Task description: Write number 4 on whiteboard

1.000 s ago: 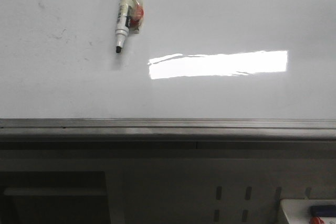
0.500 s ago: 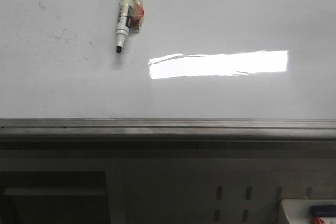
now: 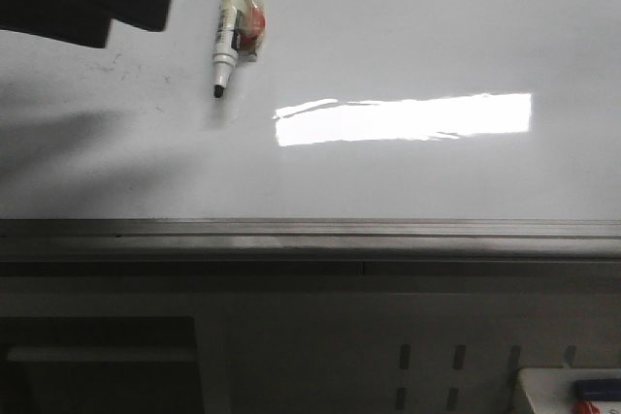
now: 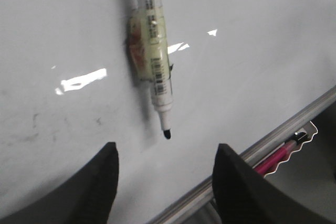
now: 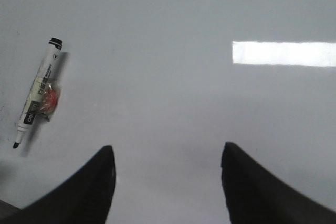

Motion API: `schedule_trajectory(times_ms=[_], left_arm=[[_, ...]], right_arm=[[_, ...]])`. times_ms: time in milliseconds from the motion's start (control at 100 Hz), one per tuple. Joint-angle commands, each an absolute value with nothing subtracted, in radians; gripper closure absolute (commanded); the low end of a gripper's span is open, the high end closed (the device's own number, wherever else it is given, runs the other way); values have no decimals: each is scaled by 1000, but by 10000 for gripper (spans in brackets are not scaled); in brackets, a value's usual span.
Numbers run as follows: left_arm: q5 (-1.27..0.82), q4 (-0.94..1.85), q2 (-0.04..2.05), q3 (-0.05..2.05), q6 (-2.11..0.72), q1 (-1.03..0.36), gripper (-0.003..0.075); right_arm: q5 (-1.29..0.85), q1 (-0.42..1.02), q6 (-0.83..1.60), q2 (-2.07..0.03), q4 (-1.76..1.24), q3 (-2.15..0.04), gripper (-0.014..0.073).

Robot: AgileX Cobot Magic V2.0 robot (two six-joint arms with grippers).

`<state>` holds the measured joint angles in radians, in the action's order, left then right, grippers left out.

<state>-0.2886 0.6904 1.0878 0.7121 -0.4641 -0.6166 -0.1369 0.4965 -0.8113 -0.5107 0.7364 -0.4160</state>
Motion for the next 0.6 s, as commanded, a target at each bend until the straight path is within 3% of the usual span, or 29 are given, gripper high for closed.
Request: schedule_trajectory(times_ms=[0,370,470,590], left_arm=[[-213,714,1147,791,-467,-638,367],[-207,719,1334,897,-467,-638,399],[-230,717,1353,899,-467,-638,489],[-248,715,1359,899,-467,-638,673]], right_arm=[[-95,498,-812,-520,736,-451,195],[-95,498,-812,-520,726,-451,195],[-95,498,-812,-520,726,-451,195],[-95,498,-812,-520,726,-451,195]])
